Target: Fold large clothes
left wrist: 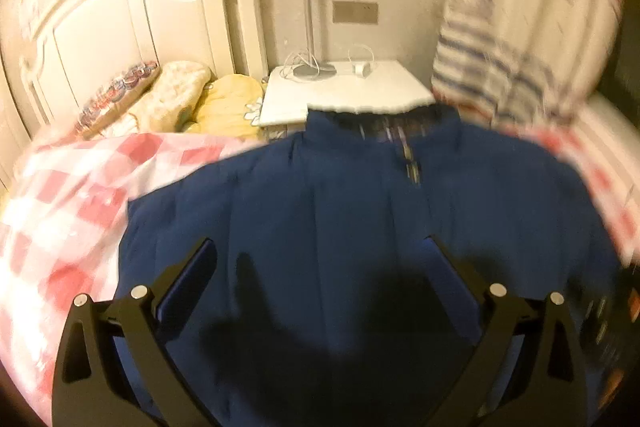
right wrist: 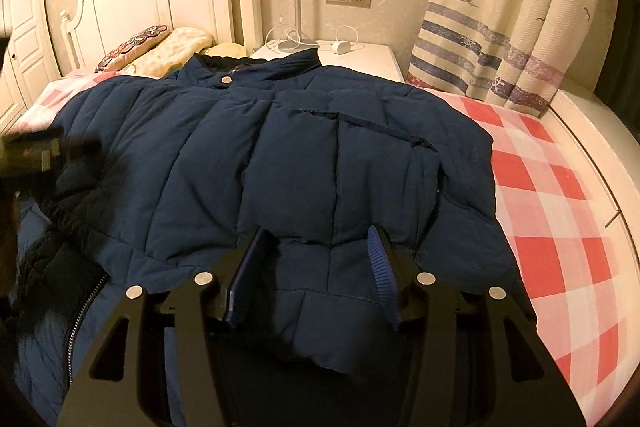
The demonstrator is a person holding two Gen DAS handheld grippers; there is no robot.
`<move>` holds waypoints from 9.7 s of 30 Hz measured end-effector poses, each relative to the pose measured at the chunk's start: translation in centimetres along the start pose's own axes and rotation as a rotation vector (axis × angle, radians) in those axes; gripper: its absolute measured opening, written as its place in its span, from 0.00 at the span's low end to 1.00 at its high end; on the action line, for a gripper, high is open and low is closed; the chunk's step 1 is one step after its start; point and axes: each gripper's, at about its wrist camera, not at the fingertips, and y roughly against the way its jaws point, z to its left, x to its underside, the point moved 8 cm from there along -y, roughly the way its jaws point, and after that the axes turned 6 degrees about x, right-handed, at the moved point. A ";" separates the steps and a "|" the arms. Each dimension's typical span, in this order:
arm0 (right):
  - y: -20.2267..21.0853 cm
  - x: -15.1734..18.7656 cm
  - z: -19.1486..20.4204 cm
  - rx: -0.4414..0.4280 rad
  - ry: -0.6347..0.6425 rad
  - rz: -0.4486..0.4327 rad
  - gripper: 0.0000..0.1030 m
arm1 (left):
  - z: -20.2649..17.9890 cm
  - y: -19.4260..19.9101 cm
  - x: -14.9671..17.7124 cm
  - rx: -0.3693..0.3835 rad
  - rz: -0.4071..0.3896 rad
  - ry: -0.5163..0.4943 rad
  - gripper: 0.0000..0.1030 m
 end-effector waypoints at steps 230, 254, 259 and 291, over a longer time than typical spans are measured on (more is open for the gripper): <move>11.8 4.8 -9.3 -0.467 -0.607 -0.015 0.95 | 23.0 17.9 14.5 0.338 -0.190 0.793 0.86; 13.2 1.0 -3.5 -0.375 -0.216 0.042 0.20 | 14.4 15.0 8.5 0.341 -0.059 0.426 0.06; 9.7 1.2 -2.9 -0.277 -0.244 0.132 0.20 | 14.5 11.3 9.7 0.182 0.058 0.385 0.16; 5.5 2.6 10.5 -0.201 0.053 0.188 0.38 | -0.5 4.1 9.0 -0.114 0.134 -0.176 0.98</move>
